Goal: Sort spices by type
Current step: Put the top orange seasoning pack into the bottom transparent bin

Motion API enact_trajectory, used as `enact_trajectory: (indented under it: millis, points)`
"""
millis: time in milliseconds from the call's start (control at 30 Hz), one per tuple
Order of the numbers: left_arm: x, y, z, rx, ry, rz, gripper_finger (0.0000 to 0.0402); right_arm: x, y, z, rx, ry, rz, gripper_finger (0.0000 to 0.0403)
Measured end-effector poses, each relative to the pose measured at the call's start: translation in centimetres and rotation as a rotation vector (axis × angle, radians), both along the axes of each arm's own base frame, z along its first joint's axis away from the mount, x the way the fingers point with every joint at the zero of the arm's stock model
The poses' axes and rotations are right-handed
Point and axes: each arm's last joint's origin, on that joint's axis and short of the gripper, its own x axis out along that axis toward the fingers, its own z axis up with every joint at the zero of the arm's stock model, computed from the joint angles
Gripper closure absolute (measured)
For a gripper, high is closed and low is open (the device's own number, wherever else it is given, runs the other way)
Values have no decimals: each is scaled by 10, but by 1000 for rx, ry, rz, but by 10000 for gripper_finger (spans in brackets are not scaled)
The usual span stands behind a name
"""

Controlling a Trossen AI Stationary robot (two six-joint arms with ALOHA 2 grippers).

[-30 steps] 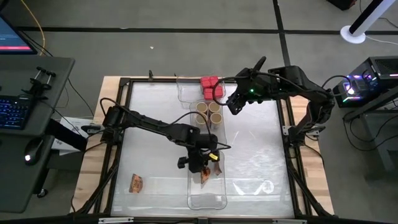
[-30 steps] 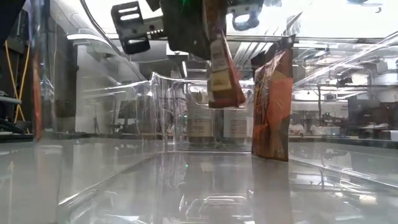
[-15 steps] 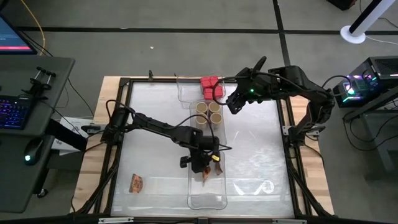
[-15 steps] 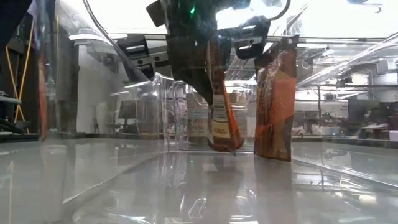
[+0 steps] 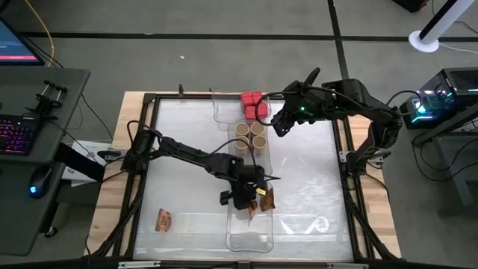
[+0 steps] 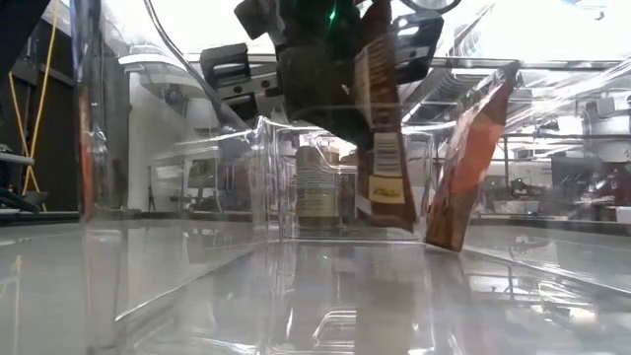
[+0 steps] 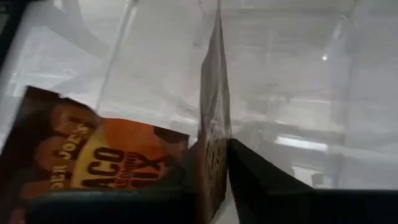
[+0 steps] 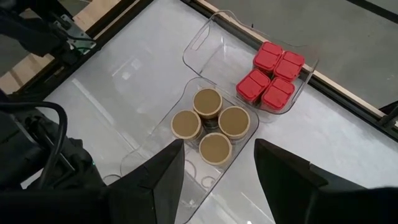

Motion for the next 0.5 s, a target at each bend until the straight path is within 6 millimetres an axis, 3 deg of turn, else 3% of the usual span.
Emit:
enact_trajectory:
  millis: [300, 500]
  points:
    - [1, -5, 1, -12, -9, 6, 280, 0, 0, 0, 0, 0, 0, 212]
    - [4, -5, 3, 66, -64, 60, 255, 0, 0, 0, 0, 0, 0, 212]
